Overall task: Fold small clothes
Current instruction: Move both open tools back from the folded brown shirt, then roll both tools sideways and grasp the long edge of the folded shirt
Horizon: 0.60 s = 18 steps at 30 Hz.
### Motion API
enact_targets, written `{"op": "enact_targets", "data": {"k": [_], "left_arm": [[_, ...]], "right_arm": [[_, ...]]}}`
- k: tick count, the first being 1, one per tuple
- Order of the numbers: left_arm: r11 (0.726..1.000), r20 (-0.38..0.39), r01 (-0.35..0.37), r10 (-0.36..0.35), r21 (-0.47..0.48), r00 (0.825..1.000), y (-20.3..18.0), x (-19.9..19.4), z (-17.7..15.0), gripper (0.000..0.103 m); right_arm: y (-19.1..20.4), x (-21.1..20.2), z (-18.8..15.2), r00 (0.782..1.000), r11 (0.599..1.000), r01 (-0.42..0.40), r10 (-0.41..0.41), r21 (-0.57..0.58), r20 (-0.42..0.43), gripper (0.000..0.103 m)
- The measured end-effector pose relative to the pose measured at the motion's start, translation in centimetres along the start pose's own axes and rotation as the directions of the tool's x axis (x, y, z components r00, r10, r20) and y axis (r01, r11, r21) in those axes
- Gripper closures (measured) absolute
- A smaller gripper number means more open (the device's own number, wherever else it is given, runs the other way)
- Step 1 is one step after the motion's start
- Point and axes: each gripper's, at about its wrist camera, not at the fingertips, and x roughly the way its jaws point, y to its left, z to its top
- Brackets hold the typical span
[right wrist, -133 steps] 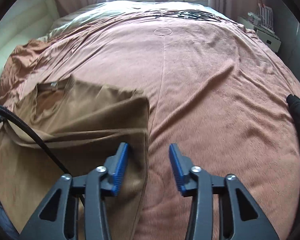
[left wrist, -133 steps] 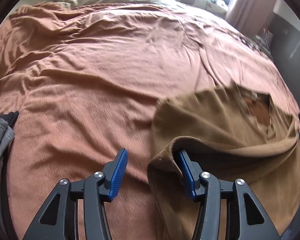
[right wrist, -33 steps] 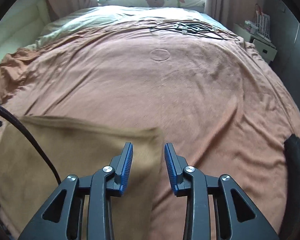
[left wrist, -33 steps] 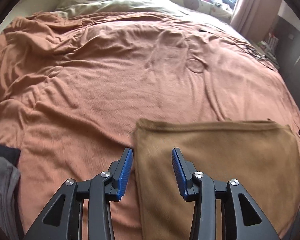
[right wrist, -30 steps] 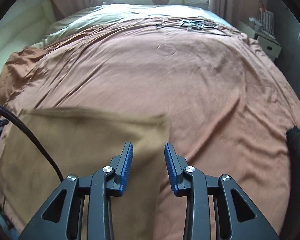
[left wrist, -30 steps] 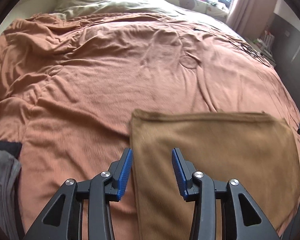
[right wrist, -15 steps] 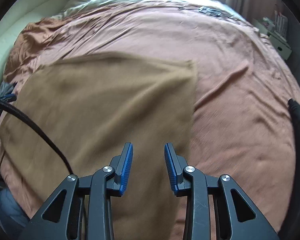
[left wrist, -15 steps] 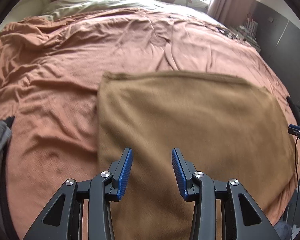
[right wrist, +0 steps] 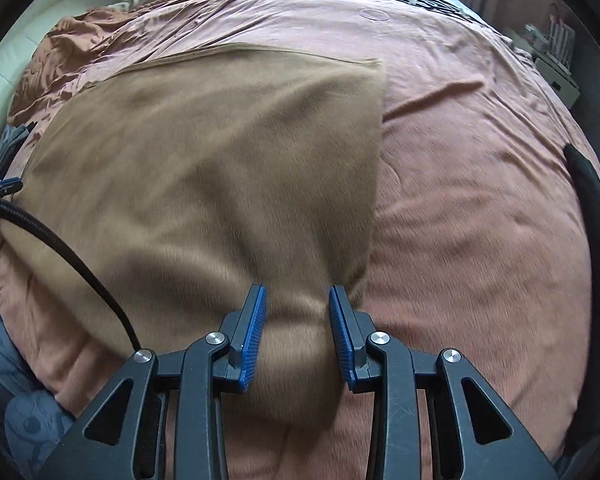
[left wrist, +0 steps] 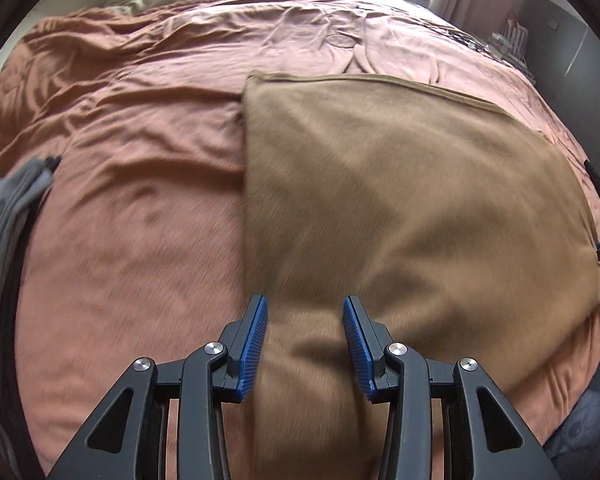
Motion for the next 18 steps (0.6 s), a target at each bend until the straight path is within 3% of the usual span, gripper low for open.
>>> {"op": "enact_targets", "data": {"k": [3,8,14,18], "left_arm": [[0.999,-0.008,-0.036,0.036,0.001,0.999,0.5,-0.7,-1.6,0.060],[0.999,-0.026,-0.037,0.036,-0.025,0.999,2.1,-1.7,-4.0,0.060],[0.995,-0.015,-0.024,0.023,-0.093,1.000,3.6,-3.7,-5.3,0.060],[0.986,0.056,0.039,-0.030,-0.163,0.998,4.5,-5.6,-5.7,0.060]], "right_arm": [[0.5,-0.9,-1.3,0.999,0.999,0.032,-0.032,-0.004,-0.003,0.073],[0.5,-1.9,-3.3,0.999,0.999,0.049,-0.048,0.010,-0.023,0.073],[-1.4,-3.5,-5.1,0.999,0.990,-0.044,0.043,0.131,0.006,0.073],[-2.8,-4.3,-6.5,0.990,0.968,-0.139,0.132,0.210,0.048,0.073]]}}
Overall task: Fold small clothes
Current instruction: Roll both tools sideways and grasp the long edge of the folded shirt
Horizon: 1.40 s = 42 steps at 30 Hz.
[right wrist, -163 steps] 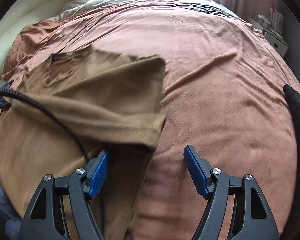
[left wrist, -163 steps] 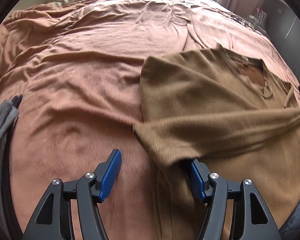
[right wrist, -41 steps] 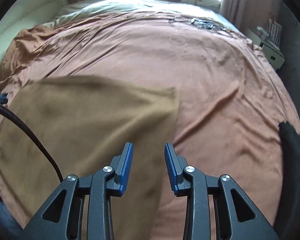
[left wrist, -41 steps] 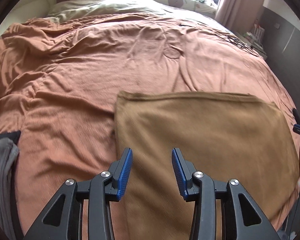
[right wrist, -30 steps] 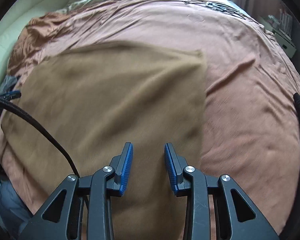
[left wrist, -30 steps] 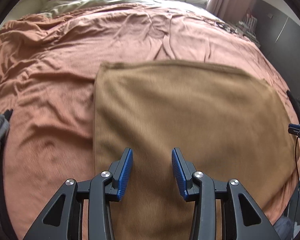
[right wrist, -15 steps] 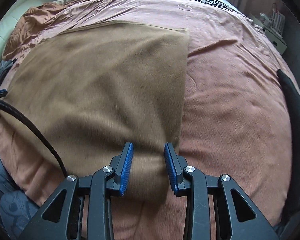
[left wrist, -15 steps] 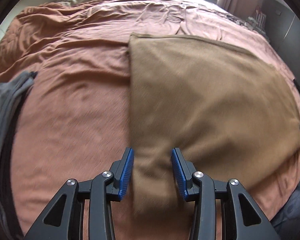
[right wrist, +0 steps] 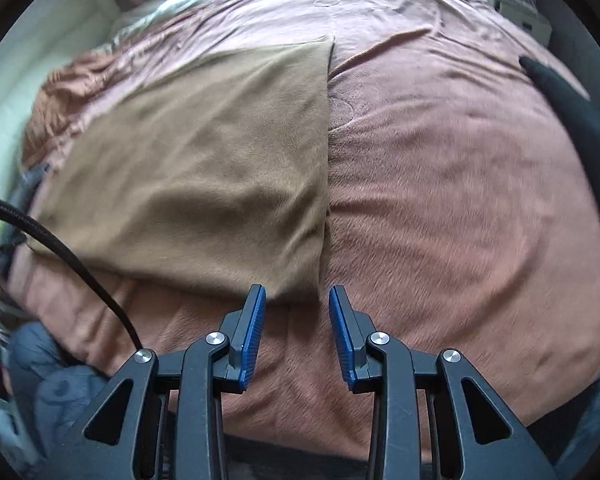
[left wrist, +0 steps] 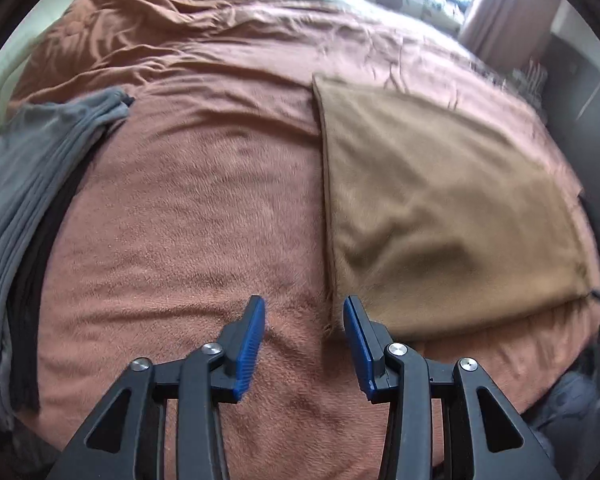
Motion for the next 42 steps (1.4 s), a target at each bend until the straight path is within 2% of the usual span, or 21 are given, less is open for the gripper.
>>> {"op": "enact_targets", "data": {"k": [3,9,16,19,24,31,33,35,37,39,41,42], "left_arm": [[0.993,0.010,0.081,-0.081,-0.091,0.997,0.8,-0.3,0.0,0.060],[0.963,-0.010,0.186,-0.191,-0.195,0.982,0.8,1.4,-0.9,0.059],[0.931,-0.027,0.232,-0.249,-0.282,0.968,1.2,3.3,-1.6,0.059],[0.897,-0.024,0.261,-0.288,-0.357,0.957,2.2,3.5,-1.5,0.060],[0.841,0.007,0.291,-0.324,-0.455,0.946,2.8,3.6,-2.0,0.060],[0.782,0.045,0.312,-0.344,-0.539,0.938,3.2,3.6,-2.6,0.059],[0.756,0.060,0.313,-0.343,-0.575,0.937,3.4,3.9,-2.5,0.059],[0.702,0.093,0.318,-0.340,-0.637,0.936,3.8,4.0,-2.7,0.059],[0.668,0.120,0.323,-0.332,-0.670,0.936,4.0,3.9,-3.0,0.059],[0.662,0.140,0.328,-0.322,-0.674,0.936,3.7,3.7,-3.2,0.060],[0.647,0.169,0.357,-0.336,-0.674,0.927,3.3,3.5,-3.8,0.060],[0.644,0.180,0.367,-0.339,-0.671,0.924,3.2,3.5,-4.0,0.063]], "right_arm": [[-1.3,-0.5,-0.9,0.997,0.995,-0.075,0.073,0.071,0.033,0.073],[-4.3,0.1,-2.5,0.971,0.944,-0.236,0.221,0.230,0.090,0.073],[-7.6,2.7,-3.3,0.933,0.855,-0.360,0.332,0.374,0.140,0.073],[-9.2,3.0,-3.4,0.915,0.810,-0.403,0.364,0.425,0.175,0.073],[-10.6,3.6,-4.0,0.904,0.788,-0.427,0.363,0.443,0.226,0.073],[-10.6,3.9,-5.2,0.902,0.785,-0.430,0.352,0.445,0.250,0.075],[-10.2,3.9,-5.3,0.903,0.783,-0.427,0.345,0.453,0.256,0.075],[-9.8,3.9,-5.5,0.907,0.780,-0.417,0.328,0.467,0.264,0.075],[-9.0,4.0,-5.2,0.915,0.783,-0.398,0.305,0.477,0.263,0.077],[-8.6,3.9,-5.1,0.920,0.784,-0.386,0.290,0.487,0.262,0.084],[-8.3,3.8,-5.1,0.927,0.782,-0.370,0.272,0.502,0.260,0.094],[-8.1,3.8,-5.1,0.927,0.779,-0.370,0.273,0.507,0.258,0.097]]}}
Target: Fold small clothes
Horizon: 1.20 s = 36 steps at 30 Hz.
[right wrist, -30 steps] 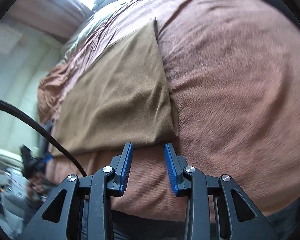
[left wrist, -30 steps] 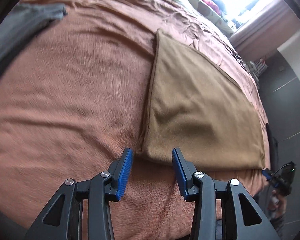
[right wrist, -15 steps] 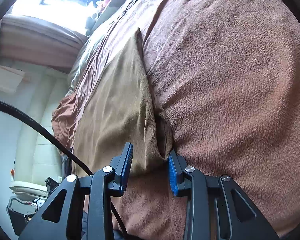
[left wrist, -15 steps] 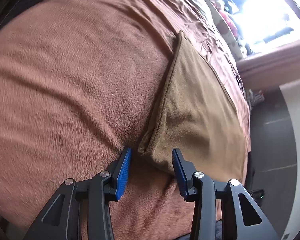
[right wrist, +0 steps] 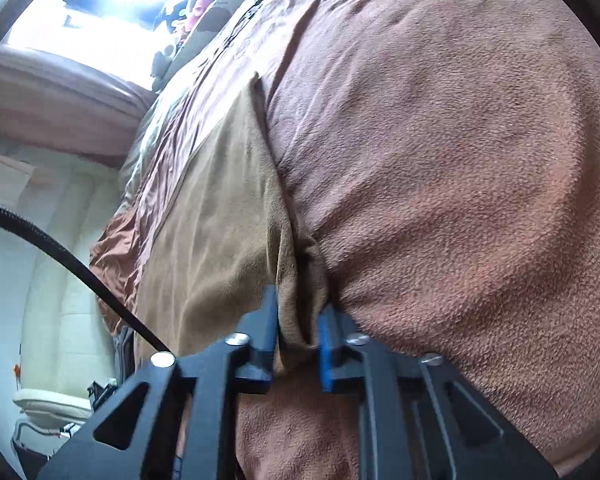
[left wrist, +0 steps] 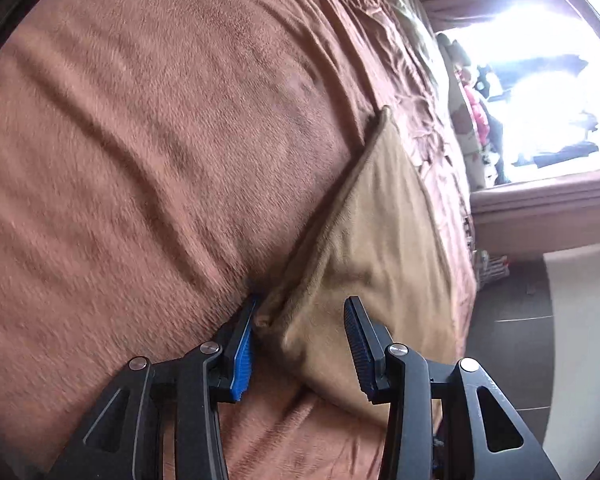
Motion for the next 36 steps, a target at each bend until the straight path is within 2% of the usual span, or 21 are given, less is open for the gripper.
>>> {"op": "enact_targets", "data": {"k": [1,2,12,17,20,24,27,30,34,36], "left_arm": [[1.000,-0.003,-0.003,0.003,0.007,1.000,0.0,0.0,-0.2,0.090],[1.000,-0.023,0.003,-0.003,0.006,1.000,0.1,0.3,-0.1,0.100],[0.993,0.002,0.106,-0.106,0.054,0.994,-0.1,-3.2,0.5,0.101],[0.988,0.006,0.145,-0.146,0.056,0.989,0.4,-6.3,-0.6,0.101],[0.985,0.002,0.160,-0.161,0.065,0.987,1.0,-7.3,-1.9,0.101],[0.986,-0.013,0.152,-0.151,0.062,0.988,1.8,-7.6,-3.4,0.101],[0.987,-0.015,0.146,-0.145,0.074,0.989,1.7,-7.9,-3.7,0.101],[0.987,-0.024,0.141,-0.139,0.077,0.990,1.5,-8.0,-3.8,0.101],[0.986,-0.033,0.134,-0.131,0.103,0.991,1.5,-8.0,-3.9,0.101],[0.986,-0.033,0.136,-0.133,0.101,0.991,1.5,-7.7,-3.8,0.101]], "right_arm": [[0.2,-0.1,0.0,1.000,1.000,-0.008,0.008,0.004,-0.003,0.098],[0.6,-0.4,0.0,1.000,1.000,-0.009,0.009,0.003,-0.003,0.099],[6.0,-4.8,-0.8,0.997,0.991,0.058,-0.053,-0.118,0.047,0.100],[6.6,-5.9,-2.1,0.996,0.988,0.087,-0.085,-0.131,0.024,0.100],[6.4,-6.4,-2.6,0.992,0.976,0.125,-0.124,-0.179,0.015,0.100],[6.0,-6.4,-3.1,0.986,0.975,0.162,-0.164,-0.153,-0.003,0.098],[6.1,-8.7,-3.3,0.970,0.962,0.240,-0.231,-0.133,0.080,0.098],[6.8,-11.3,-3.8,0.965,0.960,0.248,-0.232,-0.133,0.122,0.097],[10.1,-13.1,-5.4,0.970,0.941,0.232,-0.206,-0.245,0.128,0.097],[12.9,-13.3,-6.5,0.972,0.918,0.228,-0.195,-0.325,0.133,0.097]]}}
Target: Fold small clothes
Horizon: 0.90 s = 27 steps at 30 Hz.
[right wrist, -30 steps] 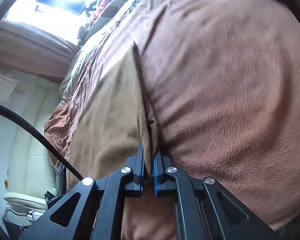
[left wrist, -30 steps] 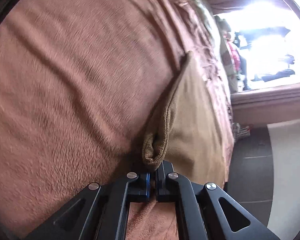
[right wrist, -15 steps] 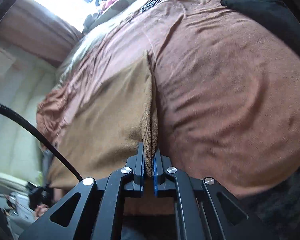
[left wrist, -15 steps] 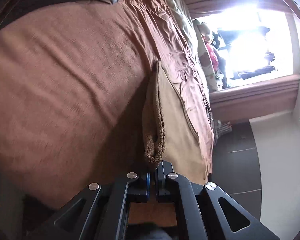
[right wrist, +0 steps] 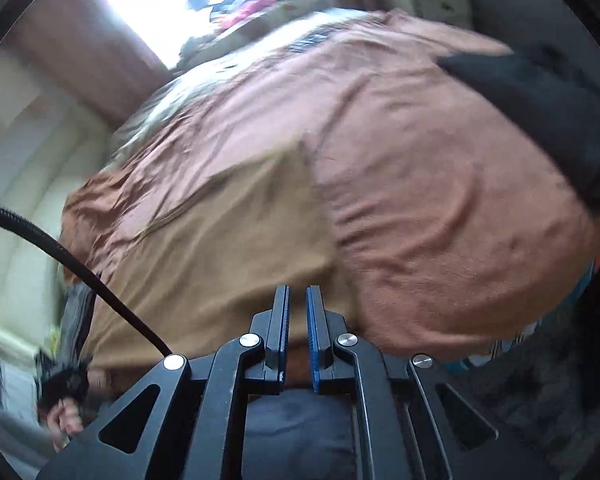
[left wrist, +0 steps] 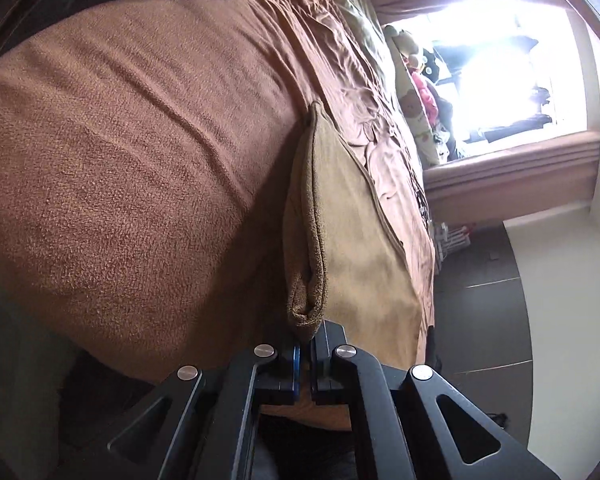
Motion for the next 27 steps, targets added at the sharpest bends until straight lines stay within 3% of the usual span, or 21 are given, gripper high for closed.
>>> {"op": "enact_targets", "data": {"k": [4,10,18,27], "left_arm": [[1.000,0.015,0.003,-0.004,0.020,1.000,1.3,-0.2,-1.0,0.100],[1.000,0.018,0.018,-0.018,0.014,1.000,2.8,0.4,-1.2,0.100],[1.000,0.021,-0.019,0.019,-0.004,1.000,2.7,0.8,-1.5,0.100],[0.994,0.018,-0.036,0.039,-0.105,0.999,3.3,1.2,-1.9,0.100]], "right_arm": [[4.9,1.3,-1.1,0.997,0.990,-0.055,0.046,-0.131,-0.069,0.097],[12.5,8.3,-1.8,0.982,0.956,-0.087,0.035,-0.279,-0.186,0.097],[16.9,18.1,-1.1,0.959,0.935,-0.091,-0.011,-0.343,-0.284,0.097],[20.1,27.3,1.1,0.946,0.921,-0.032,-0.098,-0.388,-0.309,0.097]]}}
